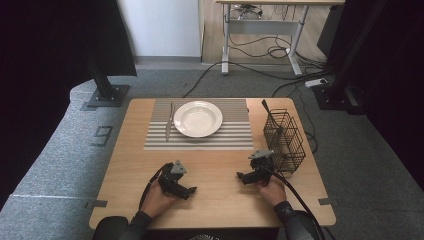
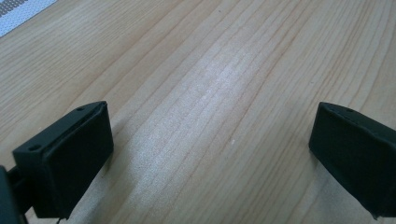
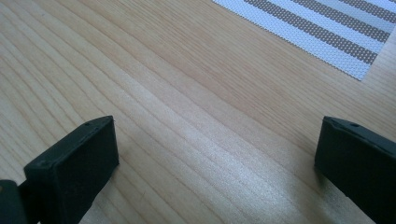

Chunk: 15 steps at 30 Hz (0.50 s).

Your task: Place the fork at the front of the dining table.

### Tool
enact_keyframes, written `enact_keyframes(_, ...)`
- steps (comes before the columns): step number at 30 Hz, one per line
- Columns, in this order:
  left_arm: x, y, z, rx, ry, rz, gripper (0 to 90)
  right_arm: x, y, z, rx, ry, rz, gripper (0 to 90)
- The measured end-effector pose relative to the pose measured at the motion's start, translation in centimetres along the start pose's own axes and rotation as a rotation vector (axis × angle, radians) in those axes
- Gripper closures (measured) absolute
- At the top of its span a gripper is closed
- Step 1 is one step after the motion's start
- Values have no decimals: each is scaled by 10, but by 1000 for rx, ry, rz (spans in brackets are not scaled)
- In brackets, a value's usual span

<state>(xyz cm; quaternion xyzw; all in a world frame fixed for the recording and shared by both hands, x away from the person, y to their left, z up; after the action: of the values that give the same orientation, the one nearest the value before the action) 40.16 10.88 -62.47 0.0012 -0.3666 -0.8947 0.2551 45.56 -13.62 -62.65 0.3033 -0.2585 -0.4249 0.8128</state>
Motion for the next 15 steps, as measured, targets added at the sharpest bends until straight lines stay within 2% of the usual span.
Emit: enact_keyframes(15, -1, 1, 0, 4, 2, 8, 5, 0, -1, 1, -2, -18, -16, 0)
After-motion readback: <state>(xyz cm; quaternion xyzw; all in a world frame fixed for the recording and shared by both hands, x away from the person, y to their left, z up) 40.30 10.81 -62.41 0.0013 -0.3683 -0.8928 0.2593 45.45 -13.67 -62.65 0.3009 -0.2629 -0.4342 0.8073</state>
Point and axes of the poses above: each handheld gripper's, and its own axes: z roughly backward along the jaws, y roughly out of its top, x roughly to its right, the point moved 10 cm from there along -z, roughly forward along the jaws, and after that the axes turned 14 degrees about -y, right-handed, at the moved point
